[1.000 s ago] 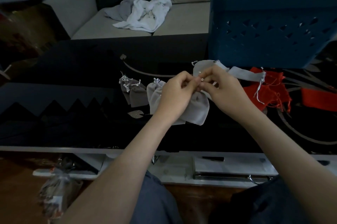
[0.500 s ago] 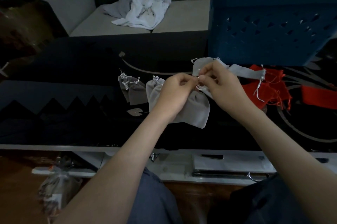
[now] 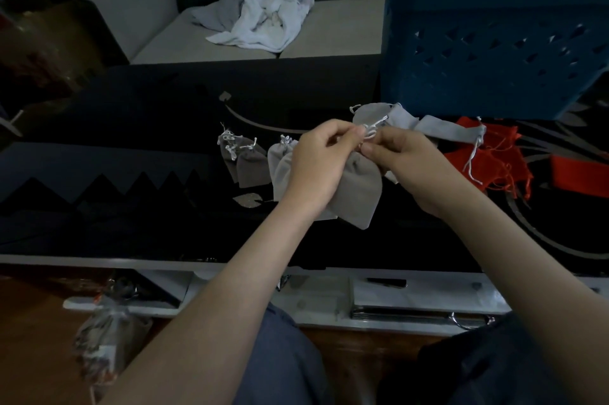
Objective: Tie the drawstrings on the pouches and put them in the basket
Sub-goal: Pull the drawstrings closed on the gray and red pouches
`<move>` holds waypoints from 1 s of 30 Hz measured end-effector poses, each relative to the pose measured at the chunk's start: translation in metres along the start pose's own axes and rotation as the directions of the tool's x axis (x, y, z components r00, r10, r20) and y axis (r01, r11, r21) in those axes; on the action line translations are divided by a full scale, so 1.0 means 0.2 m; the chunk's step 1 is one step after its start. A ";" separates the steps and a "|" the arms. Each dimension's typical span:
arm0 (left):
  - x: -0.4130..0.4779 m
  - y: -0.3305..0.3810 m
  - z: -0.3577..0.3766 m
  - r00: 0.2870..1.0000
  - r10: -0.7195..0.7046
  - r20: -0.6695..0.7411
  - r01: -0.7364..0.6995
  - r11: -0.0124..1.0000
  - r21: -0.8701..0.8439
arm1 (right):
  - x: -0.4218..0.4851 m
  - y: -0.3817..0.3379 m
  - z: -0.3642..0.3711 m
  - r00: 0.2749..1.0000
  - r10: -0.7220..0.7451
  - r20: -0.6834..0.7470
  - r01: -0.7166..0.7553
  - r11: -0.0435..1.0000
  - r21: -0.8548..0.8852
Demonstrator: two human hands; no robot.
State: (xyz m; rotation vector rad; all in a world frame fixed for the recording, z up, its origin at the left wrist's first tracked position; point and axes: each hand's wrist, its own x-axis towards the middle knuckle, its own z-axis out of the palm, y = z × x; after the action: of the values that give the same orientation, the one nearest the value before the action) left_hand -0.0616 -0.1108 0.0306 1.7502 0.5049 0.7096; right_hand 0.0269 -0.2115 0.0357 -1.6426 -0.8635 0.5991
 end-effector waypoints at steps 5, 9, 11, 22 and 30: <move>0.02 0.03 -0.02 0.958 -0.229 0.174 0.287 0.795 -0.534 | -0.02 -0.05 0.00 0.997 0.032 0.073 -0.043 0.986 0.163; 0.03 0.02 -0.04 0.957 -0.138 0.255 0.268 0.760 -0.592 | -0.04 -0.09 -0.01 0.980 0.113 0.164 -0.171 0.897 0.407; 0.03 0.01 -0.05 0.959 -0.097 0.267 0.236 0.794 -0.560 | -0.05 -0.10 -0.02 0.968 0.141 0.208 -0.224 0.860 0.459; 0.00 0.01 -0.10 0.968 0.143 0.205 -0.130 0.989 -0.076 | -0.01 -0.02 -0.06 0.972 0.143 0.189 -0.202 0.916 0.346; 0.01 -0.01 -0.10 0.972 0.118 0.203 -0.168 0.953 0.252 | 0.00 0.01 -0.08 0.994 0.038 0.104 -0.033 0.998 -0.045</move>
State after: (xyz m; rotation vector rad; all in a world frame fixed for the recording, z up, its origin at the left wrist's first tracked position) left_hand -0.0736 -0.0940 0.0334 2.1022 0.3596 0.5907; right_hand 0.0388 -0.2206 0.0383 -1.6806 -0.9307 0.7007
